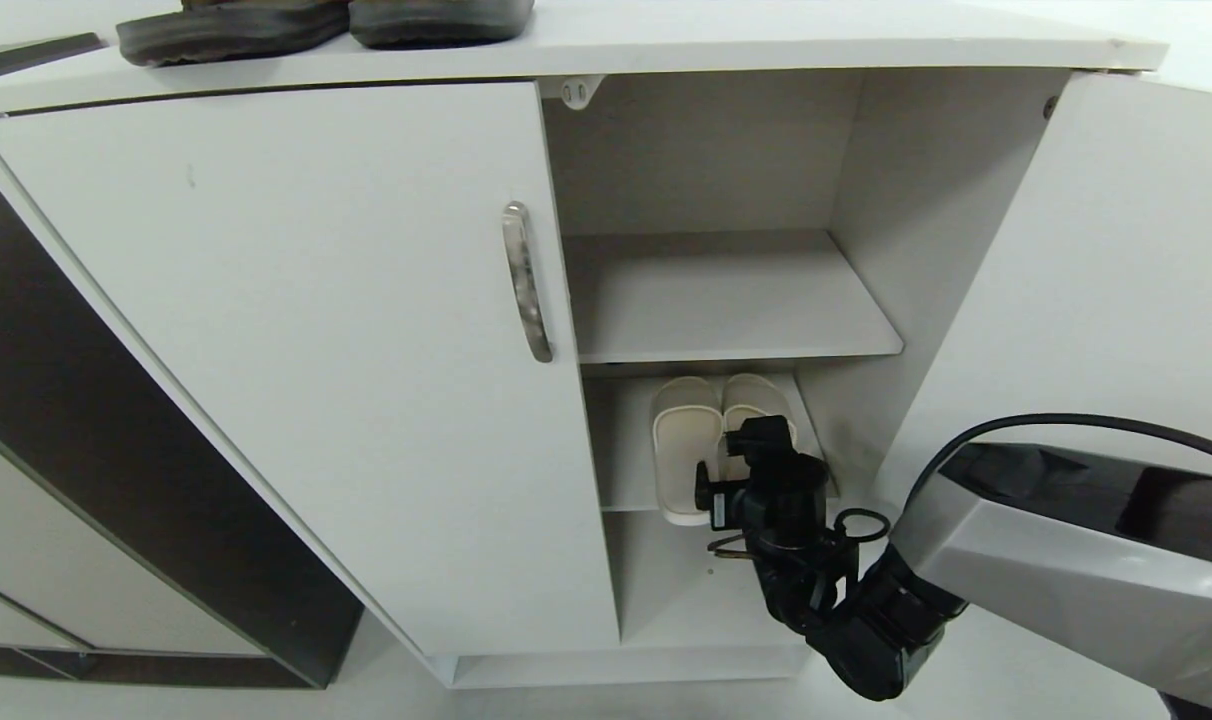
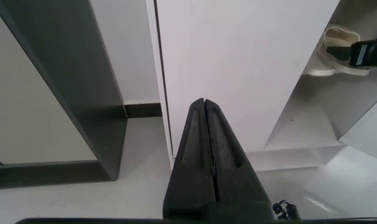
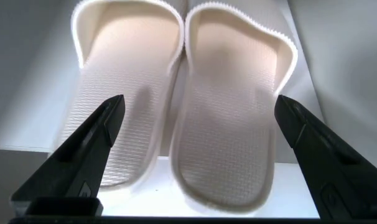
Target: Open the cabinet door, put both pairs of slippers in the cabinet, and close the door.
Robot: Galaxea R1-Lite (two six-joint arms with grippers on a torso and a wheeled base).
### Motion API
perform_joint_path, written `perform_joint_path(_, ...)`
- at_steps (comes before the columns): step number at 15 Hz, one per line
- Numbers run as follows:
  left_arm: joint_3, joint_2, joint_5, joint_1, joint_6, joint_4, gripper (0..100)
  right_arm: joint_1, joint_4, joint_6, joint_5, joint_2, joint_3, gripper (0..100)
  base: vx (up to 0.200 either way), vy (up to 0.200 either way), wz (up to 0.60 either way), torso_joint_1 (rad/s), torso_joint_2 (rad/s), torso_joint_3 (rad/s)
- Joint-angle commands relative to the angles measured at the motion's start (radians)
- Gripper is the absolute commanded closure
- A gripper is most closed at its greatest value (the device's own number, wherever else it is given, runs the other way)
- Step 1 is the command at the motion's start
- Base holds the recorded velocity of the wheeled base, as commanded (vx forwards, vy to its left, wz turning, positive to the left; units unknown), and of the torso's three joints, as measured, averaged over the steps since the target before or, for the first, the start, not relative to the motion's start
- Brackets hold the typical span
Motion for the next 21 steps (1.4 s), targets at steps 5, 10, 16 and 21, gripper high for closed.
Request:
perform_joint_path(5,0.0,0.002,-0.001,0.0,0.0,0.0,100,0.058,-0.016,-0.001,-0.03,-0.026,0.041,0,-0.2,0.0,0.0,0.001,0.0,0.004)
perform_joint_path(10,0.0,0.002,-0.003,0.0,0.0,0.001,100,0.058,-0.019,-0.001,-0.033,-0.041,0.086,0,-0.2,0.0,0.0,-0.001,0.0,0.003)
perform_joint_path(16,0.0,0.002,-0.004,0.0,0.0,0.0,100,0.06,-0.017,-0.001,-0.031,-0.049,0.082,0,-0.033,0.0,0.0,0.0,0.0,0.001)
perform_joint_path(21,0.0,0.002,-0.004,0.0,-0.002,0.0,100,0.063,-0.017,-0.006,-0.033,-0.049,0.082,0,0.0,0.0,0.0,0.0,0.0,0.0)
